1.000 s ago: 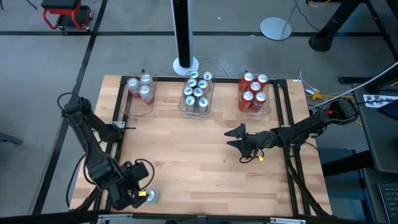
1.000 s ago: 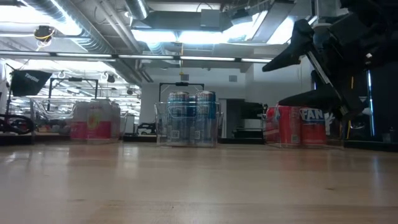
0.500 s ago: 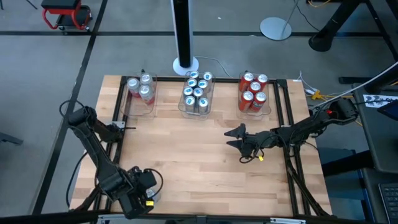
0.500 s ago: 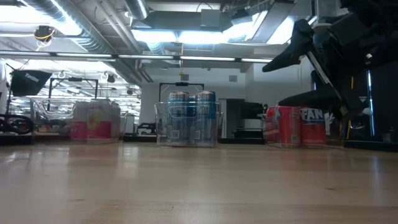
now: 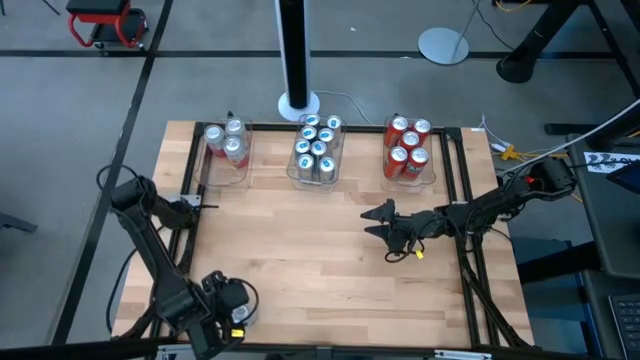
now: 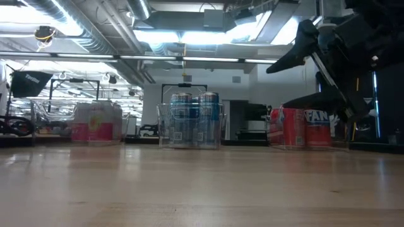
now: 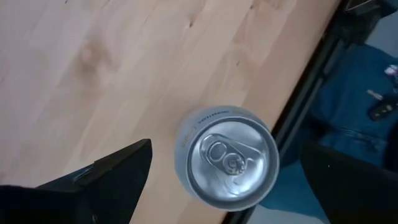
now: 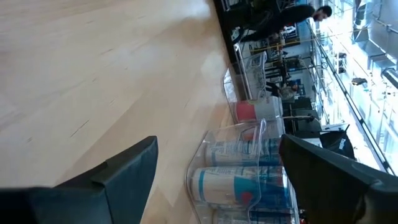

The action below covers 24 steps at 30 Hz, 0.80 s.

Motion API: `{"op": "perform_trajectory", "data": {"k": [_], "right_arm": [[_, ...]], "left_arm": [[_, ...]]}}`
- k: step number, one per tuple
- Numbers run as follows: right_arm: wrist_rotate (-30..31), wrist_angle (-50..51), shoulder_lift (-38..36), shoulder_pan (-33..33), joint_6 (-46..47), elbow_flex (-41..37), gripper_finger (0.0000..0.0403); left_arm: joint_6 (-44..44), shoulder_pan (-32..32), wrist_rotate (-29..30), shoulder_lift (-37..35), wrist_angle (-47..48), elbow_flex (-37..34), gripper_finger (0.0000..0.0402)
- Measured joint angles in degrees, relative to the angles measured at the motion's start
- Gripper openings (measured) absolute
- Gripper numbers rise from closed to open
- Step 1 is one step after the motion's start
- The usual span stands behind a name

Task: Sort soda cans
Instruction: Put the blue-white soda can into the left transparent bin

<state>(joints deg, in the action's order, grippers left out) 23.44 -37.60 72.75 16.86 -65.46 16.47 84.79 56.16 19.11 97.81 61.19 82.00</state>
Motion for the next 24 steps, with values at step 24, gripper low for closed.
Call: {"op": "perform_trajectory", "data": {"k": [24], "right_arm": [[0.0,0.0,0.0,0.0,-0.6,0.0,0.0335]], "left_arm": [[4.8,0.2,-0.5,2.6,-0.3,-3.7,0.0393]]}}
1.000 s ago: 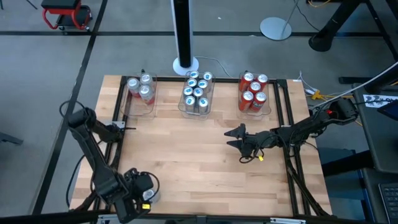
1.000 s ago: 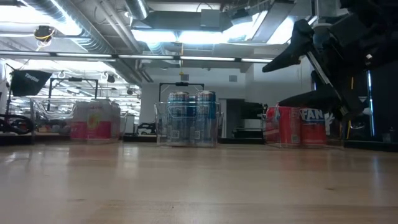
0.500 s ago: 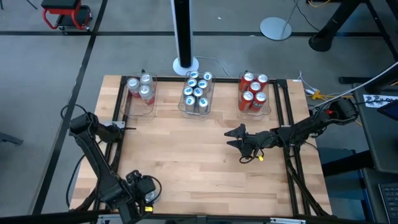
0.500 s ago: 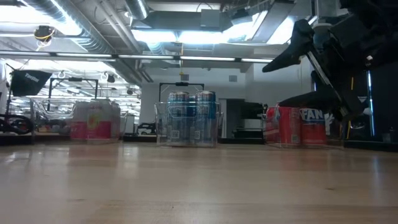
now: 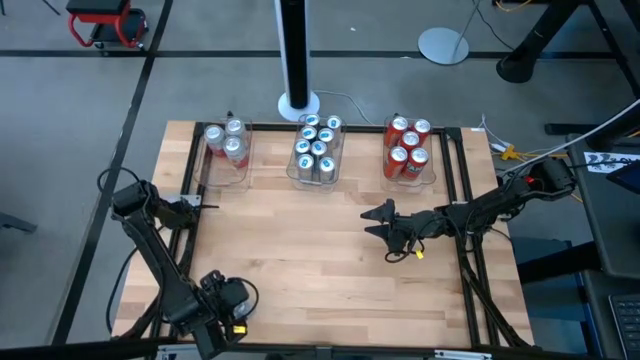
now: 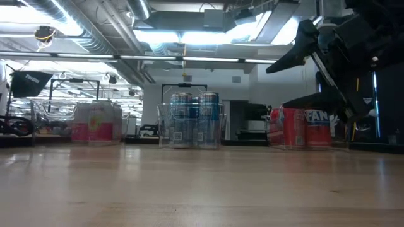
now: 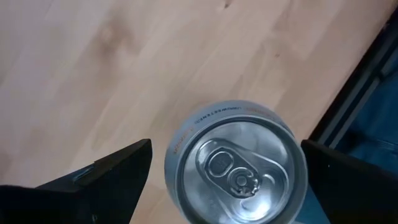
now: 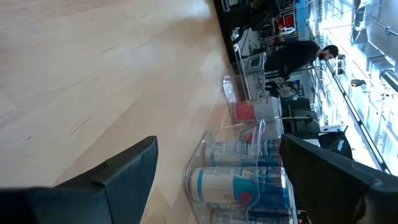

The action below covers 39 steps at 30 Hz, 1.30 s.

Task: Sort soda cans
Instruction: Put the blue-white soda can into the left transparent bin

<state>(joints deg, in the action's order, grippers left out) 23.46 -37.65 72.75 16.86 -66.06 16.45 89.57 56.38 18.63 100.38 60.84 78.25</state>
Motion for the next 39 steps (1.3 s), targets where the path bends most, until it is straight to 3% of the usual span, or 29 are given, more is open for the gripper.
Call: {"op": "perform_trajectory", "data": {"k": [11,20,27,34,39], "right_arm": [[0.0,0.0,0.0,0.0,-0.2,0.0,0.0335],[0.0,0.0,0.0,0.0,-0.2,0.0,0.0335],[0.1,0.0,0.0,0.0,-0.2,0.0,0.0335],[0.1,0.0,0.0,0.0,-0.2,0.0,0.0335],[-0.3,0.0,0.0,0.0,-0.2,0.0,0.0335]], "left_arm": [[4.5,-0.6,0.9,0.0,-0.4,-0.9,0.0393],[8.5,-1.0,-3.2,0.0,-4.6,-6.2,0.0379],[6.5,-3.2,-5.8,-0.1,-4.6,-6.3,0.0291],[1.4,-7.8,-5.9,-1.7,-2.5,-6.4,0.0291],[-3.8,-12.5,0.4,-7.1,1.5,-6.4,0.0291]]}}
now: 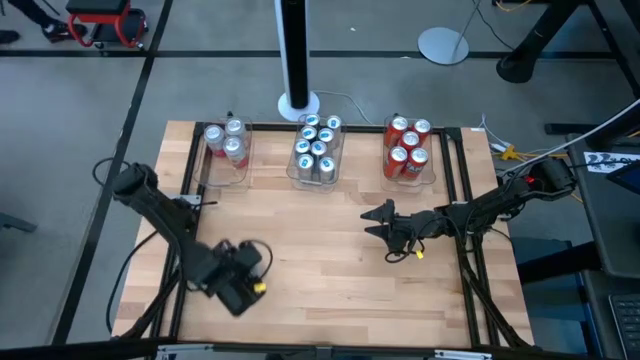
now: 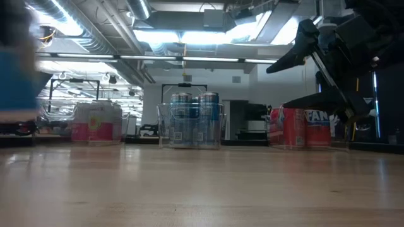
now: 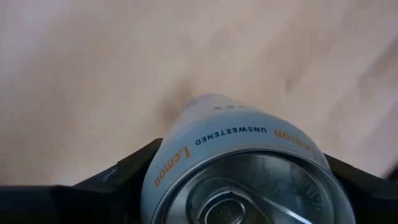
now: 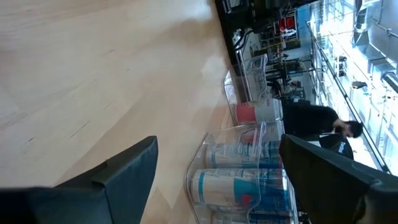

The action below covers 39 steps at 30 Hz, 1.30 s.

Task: Sort soda cans
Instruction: Put the blue-white soda can into the left transparent bin

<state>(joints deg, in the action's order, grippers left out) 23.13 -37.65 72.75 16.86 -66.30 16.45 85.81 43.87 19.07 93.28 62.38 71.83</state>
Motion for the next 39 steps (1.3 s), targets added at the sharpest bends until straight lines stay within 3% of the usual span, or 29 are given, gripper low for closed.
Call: {"op": "perform_trajectory", "data": {"k": [5,13,24,31,39], "right_arm": [[-0.2,0.0,0.0,0.0,0.0,0.0,0.0335],[0.2,0.0,0.0,0.0,0.0,0.0,0.0335],[0.2,0.1,0.3,0.0,0.0,0.0,0.0335],[0.4,0.0,0.9,0.0,0.0,0.0,0.0335],[0.3,0.0,1.4,0.0,0.0,0.0,0.0335]], "left_arm": [[-4.9,-6.4,7.6,-7.1,7.6,0.1,0.0291],[-14.8,-20.6,14.5,-17.0,15.3,0.1,0.0291],[-25.6,-44.7,15.2,-20.9,23.2,0.1,0.0291],[-36.1,-56.8,15.4,-20.8,18.3,-0.2,0.0291],[-43.0,-67.4,10.3,-20.6,16.8,-0.2,0.0291]]}}
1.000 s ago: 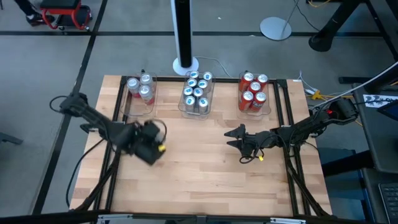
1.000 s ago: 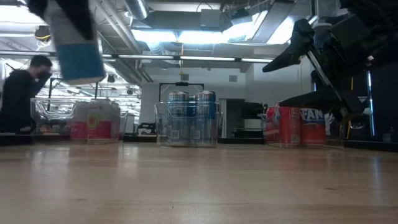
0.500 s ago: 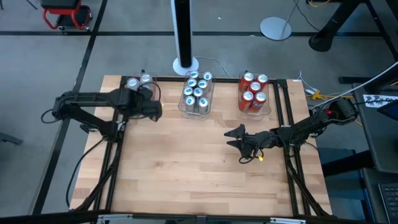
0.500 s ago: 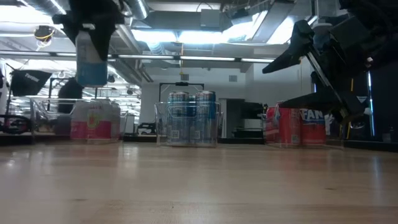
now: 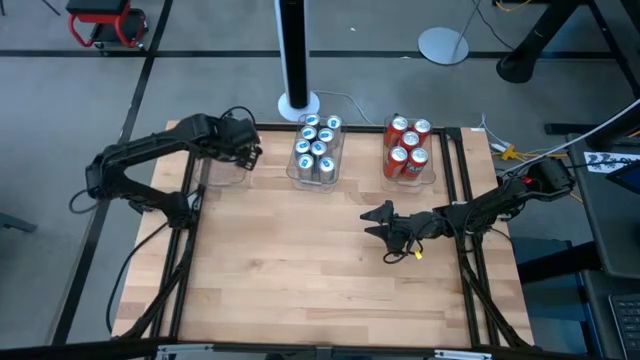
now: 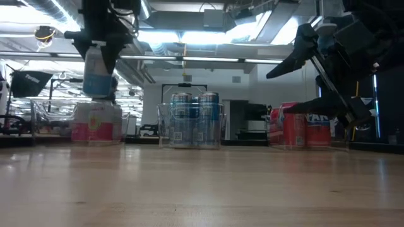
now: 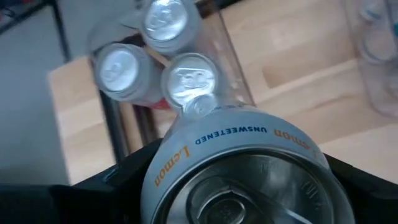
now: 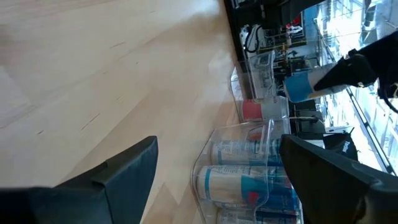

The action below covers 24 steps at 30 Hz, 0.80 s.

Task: Sort soda cans
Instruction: Put the blue-white soda can into the left transparent bin

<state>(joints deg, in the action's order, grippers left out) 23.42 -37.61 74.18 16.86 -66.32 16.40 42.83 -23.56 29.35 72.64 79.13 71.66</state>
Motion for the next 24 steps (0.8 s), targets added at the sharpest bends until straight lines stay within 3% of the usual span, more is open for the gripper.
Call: {"op": "perform_trajectory", "data": {"k": [6,9,17,24], "right_arm": [[0.0,0.0,0.0,0.0,0.0,0.0,0.0335],[0.0,0.1,0.0,0.0,0.0,0.0,0.0335],[0.0,-0.1,0.0,0.0,0.0,0.0,0.0335],[0.0,-0.1,0.0,0.0,0.0,0.0,0.0335]], "left_arm": [[-2.7,-4.4,-8.7,0.0,-2.7,-3.4,0.0291],[-4.4,-6.7,-10.0,-0.1,-4.4,-8.2,0.0291],[-8.6,-10.1,-15.5,-0.2,-20.0,-17.3,0.0291],[-10.0,-12.4,-15.7,-0.1,-22.7,-22.2,0.0291]]}}
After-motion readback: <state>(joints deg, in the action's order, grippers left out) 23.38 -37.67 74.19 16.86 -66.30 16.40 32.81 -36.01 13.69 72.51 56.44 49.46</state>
